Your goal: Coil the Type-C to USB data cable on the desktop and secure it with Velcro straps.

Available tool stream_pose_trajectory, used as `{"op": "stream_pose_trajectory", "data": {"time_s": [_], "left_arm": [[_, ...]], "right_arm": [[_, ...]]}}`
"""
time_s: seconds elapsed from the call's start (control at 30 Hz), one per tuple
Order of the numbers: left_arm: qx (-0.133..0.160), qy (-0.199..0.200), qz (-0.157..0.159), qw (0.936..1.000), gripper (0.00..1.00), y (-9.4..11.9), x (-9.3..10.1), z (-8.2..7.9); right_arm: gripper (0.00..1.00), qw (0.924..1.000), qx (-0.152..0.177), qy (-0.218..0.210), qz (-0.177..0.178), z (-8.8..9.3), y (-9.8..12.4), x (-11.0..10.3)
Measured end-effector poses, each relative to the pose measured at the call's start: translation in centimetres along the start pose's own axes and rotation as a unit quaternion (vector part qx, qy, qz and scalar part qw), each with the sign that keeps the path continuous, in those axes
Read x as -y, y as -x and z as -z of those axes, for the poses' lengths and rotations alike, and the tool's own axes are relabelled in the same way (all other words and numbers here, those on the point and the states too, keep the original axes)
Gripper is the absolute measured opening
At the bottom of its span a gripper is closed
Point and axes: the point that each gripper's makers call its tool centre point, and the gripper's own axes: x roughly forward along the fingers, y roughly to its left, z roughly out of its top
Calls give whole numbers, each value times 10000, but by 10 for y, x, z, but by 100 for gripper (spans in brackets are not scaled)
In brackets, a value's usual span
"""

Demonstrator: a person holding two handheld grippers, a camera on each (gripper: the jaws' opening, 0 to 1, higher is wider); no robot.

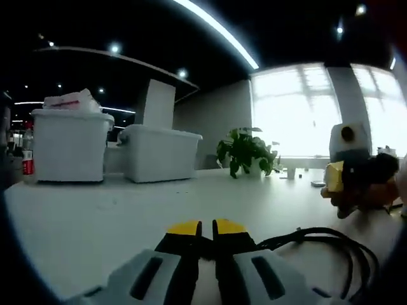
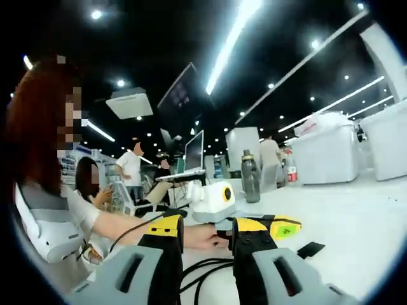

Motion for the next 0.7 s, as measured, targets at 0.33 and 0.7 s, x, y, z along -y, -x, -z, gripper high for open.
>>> {"op": "stream_pose_trajectory", "data": {"time_s": [0.33, 0.7], "left_arm": [[-95, -62, -21, 9999, 9, 0, 0, 3], [-194, -235, -15, 9995, 9, -2, 0, 6]], "right_arm": [[27, 9993, -343, 95, 63, 18, -6, -6], [28, 9980, -574, 243, 110, 28, -8, -6]]}}
